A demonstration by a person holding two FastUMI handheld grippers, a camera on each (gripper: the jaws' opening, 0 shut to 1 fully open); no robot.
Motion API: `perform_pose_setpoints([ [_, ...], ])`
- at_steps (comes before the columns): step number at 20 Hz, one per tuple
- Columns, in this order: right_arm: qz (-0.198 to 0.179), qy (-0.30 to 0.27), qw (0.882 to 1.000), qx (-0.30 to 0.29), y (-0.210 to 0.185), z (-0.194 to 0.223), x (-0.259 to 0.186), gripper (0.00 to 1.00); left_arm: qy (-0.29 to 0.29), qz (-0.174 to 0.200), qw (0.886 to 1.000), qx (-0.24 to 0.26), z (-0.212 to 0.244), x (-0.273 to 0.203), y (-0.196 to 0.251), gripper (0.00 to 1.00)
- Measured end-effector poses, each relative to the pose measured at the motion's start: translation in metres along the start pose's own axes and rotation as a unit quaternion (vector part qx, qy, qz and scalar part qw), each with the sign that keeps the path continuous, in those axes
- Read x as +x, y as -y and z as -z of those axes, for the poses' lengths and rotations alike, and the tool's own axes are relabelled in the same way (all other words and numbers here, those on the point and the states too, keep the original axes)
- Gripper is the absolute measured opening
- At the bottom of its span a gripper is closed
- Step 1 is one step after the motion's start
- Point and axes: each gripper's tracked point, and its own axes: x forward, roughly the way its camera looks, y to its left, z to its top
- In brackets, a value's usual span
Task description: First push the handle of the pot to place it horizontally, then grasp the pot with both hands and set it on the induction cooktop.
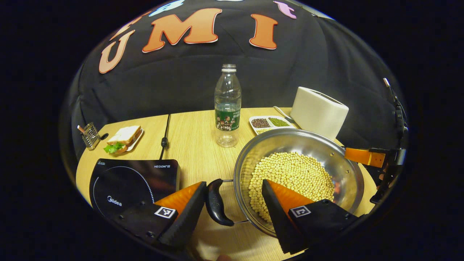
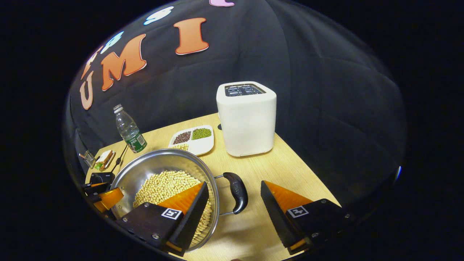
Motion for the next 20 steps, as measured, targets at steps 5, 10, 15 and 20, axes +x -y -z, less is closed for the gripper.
perform_pose_setpoints([
  [5,-0.009,-0.032,0.999,-0.004,-0.006,0.012,0.012,0.88,-0.032,0.002,0.999,-0.012,0.014,0.017,-0.002,0.98],
  [10,-0.01,-0.048,0.999,0.004,-0.007,0.017,0.017,0.66,-0.05,0.0,0.998,-0.047,0.016,0.022,-0.009,0.79],
  [15,0.009,-0.064,0.997,0.046,-0.011,0.022,0.006,0.52,-0.049,0.008,0.998,-0.046,0.012,0.015,-0.007,0.67],
  [20,0.016,-0.032,0.998,0.055,-0.009,0.001,-0.039,0.51,-0.022,0.021,0.999,-0.042,-0.019,-0.012,-0.01,0.66],
])
